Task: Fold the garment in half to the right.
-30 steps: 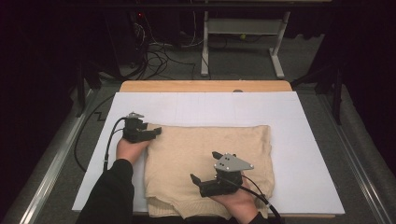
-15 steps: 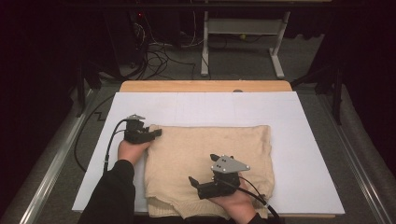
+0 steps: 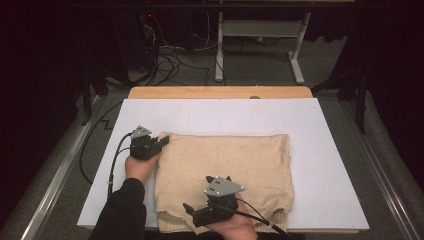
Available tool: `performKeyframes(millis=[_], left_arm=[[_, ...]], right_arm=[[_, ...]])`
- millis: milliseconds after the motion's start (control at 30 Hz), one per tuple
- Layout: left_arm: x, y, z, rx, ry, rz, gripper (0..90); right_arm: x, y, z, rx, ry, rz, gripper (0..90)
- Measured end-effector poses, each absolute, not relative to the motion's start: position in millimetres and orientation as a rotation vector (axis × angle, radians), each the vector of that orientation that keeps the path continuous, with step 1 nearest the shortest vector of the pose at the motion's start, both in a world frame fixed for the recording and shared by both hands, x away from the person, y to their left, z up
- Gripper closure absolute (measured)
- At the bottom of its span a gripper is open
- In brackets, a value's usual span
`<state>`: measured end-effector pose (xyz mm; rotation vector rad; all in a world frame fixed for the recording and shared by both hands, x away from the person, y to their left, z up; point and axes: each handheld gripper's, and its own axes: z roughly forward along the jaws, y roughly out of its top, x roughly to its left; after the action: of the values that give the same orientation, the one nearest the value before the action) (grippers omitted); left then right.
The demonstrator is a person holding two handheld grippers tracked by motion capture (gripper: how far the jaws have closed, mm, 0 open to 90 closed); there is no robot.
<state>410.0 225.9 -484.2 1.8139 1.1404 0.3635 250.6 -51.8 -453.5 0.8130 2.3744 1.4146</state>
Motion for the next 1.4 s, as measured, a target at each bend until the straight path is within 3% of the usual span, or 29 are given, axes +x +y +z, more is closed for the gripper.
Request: performKeyframes(millis=[900,1400], left_arm=[[411.3,227.0,-484.8,1.809,1.147,0.346,75.5],[411.4,226.7,-484.8,1.812,1.149,0.350,75.5]], right_arm=[[231.9,17.8,-462.3,0.741,2.518,1.375,1.0],[225.8,29.6,-474.1,0.711,2.597,1.321,14.8]])
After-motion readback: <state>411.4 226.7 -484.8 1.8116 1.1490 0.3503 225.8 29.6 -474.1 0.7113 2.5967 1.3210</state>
